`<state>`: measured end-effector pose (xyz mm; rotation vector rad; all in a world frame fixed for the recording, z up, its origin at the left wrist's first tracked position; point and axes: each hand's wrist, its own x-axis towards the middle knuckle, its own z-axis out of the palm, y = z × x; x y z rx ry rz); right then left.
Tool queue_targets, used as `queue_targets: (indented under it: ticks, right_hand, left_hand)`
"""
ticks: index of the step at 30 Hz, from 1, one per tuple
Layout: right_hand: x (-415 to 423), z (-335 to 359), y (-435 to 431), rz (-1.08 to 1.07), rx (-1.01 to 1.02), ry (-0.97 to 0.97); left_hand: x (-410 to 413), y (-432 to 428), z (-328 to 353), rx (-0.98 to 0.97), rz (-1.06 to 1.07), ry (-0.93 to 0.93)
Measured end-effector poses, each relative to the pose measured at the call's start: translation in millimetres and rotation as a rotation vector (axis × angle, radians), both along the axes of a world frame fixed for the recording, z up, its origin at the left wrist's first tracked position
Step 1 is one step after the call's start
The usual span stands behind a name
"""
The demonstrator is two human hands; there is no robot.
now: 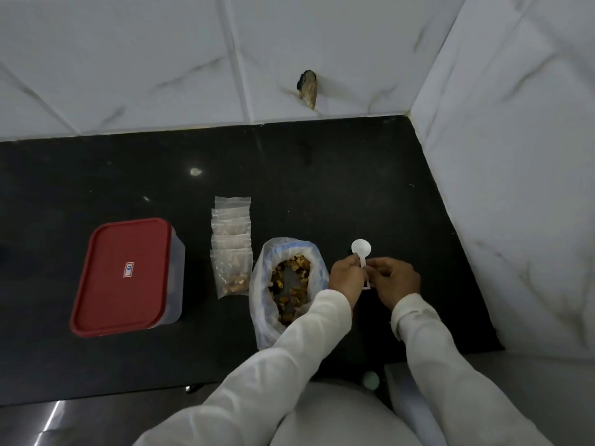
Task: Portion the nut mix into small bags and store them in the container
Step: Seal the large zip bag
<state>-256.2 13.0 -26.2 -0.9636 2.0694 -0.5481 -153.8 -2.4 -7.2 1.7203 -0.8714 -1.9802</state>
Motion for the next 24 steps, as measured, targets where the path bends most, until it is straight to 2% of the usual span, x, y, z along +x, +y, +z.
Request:
queue_targets:
  ticks: [4,9,13,15,18,21,24]
  right_hand:
    - [-1.8,-3.1,-1.1,0.027,0.008,0.022]
    - [-1.4,1.6,-0.8,0.037,-0.006,0.039]
    - [5.3,23.7,8.7,0.049,-0.213,0.104]
    - [15.8,36.4,12.2,0.121,-0.277,0.071]
    - [41.0,42.5,12.1,0.246,-0.174,-0.037]
    - [62.6,28.4,12.3,0.359,-0.038,0.017]
    - [76.7,20.6,14.6,0.402,0.047,0.008]
  left_hand:
    - [-1.1,-1.0,7.2,-0.003,-0.015,-0.069]
    - [2.5,1.7,15.6,-0.015,-0.035,-0.071]
    - [31.4,16.0,35.9,-0.129,0.088,0.102]
    - [63.3,27.7,47.1,-0.243,0.151,0.116]
    - [115.7,38.0,42.3,-0.428,0.210,-0.152]
    - [149.5,47.0,26.1,-0.509,0.241,-0.485]
    - [163.9,52.6,12.7,-0.520,0.243,-0.611]
